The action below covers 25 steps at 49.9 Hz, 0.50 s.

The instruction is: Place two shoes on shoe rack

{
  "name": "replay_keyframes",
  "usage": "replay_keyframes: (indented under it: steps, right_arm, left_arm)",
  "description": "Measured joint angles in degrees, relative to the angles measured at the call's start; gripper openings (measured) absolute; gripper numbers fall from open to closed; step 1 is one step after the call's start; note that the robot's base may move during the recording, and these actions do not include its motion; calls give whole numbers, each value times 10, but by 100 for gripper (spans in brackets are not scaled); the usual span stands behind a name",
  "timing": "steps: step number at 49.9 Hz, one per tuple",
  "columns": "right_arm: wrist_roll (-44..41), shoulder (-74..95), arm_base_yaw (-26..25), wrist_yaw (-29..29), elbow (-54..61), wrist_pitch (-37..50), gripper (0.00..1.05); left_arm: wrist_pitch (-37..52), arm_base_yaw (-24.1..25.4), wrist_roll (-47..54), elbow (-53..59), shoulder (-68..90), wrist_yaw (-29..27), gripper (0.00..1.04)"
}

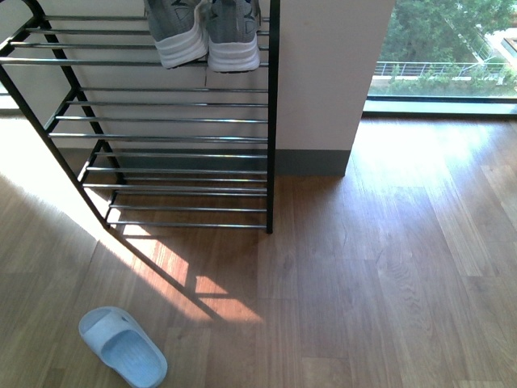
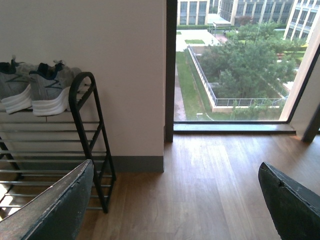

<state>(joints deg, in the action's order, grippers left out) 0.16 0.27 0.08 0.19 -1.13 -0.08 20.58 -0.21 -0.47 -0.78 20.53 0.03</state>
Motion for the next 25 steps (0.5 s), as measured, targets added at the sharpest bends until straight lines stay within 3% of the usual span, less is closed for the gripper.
replay_keyframes:
  steps: [25]
  right_arm:
    - [0,-1,0,0,0,0,96]
  left_arm:
    - [-95,0,0,0,-97,0,1]
